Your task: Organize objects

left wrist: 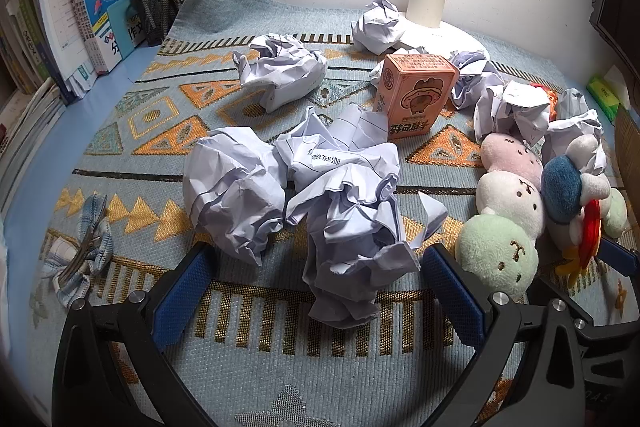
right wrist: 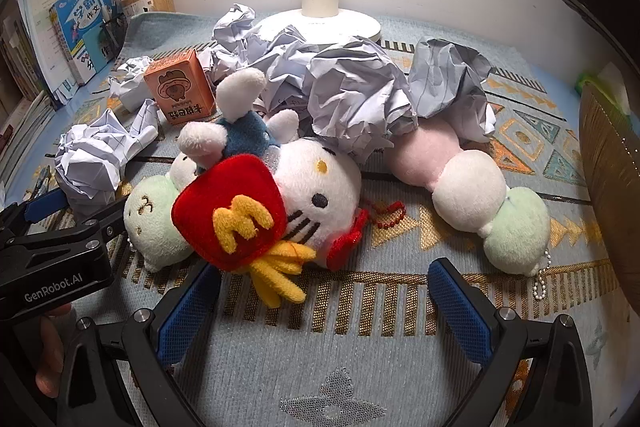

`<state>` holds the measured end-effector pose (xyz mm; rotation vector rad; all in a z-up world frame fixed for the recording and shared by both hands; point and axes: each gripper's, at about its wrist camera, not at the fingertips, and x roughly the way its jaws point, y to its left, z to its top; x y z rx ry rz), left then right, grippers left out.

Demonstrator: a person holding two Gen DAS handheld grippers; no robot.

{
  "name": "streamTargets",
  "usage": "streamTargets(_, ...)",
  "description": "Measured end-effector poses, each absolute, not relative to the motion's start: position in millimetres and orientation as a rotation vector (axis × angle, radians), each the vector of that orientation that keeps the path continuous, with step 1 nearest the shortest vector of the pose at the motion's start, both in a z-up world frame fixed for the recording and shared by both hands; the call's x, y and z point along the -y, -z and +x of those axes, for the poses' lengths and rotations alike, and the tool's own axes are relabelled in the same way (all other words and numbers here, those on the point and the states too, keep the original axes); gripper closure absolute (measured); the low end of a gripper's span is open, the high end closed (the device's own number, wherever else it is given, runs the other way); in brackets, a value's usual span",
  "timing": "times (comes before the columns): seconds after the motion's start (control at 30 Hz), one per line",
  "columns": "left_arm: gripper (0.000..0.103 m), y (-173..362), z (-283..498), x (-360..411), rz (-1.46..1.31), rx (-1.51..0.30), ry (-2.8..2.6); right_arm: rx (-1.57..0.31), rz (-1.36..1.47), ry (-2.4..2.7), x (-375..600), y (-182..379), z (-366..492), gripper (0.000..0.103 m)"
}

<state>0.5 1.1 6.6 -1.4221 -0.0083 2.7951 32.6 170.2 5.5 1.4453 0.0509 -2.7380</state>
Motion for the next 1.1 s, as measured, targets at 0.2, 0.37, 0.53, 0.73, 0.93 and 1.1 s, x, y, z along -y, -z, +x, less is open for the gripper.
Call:
streamTargets(0.2, 0.000, -10.2, 13.5, -2.7, -1.465, 0.025, -2.812, -0.025, 1.511, 2.718, -170.8, -8.0, 49.9, 0.000)
streamTargets(0.37, 0.001, -11.1, 30.6, -5.8, -1.458, -0.031, -2.729, 0.068, 1.527, 2.674, -171.1, -15.1, 73.5, 0.000)
streamTargets(0.53, 0.001, -30.5, 57.8, -4.3, -1.295, 0.031, -2.728, 0.065, 1.209, 2.876, -175.9, -56.6, 98.9, 0.000)
streamTargets(0.73, 0.001, -53.9, 47.3, -2.4, -1.075, 0.047, -2.849, 0.053, 0.884, 3.067, -180.9, -81.0, 72.1, 0.000)
streamTargets(0.93, 0.001, -48.8, 41.5, -7.9, -0.968, 0.045, -2.941, 0.081, 0.925, 2.978, -177.9, -58.5, 63.9, 0.000)
streamTargets(1.1, 0.001, -51.8, 42.2, -3.8, -0.939, 0.064, -2.932, 0.095, 0.992, 2.948, -177.5, -51.7, 56.4, 0.000)
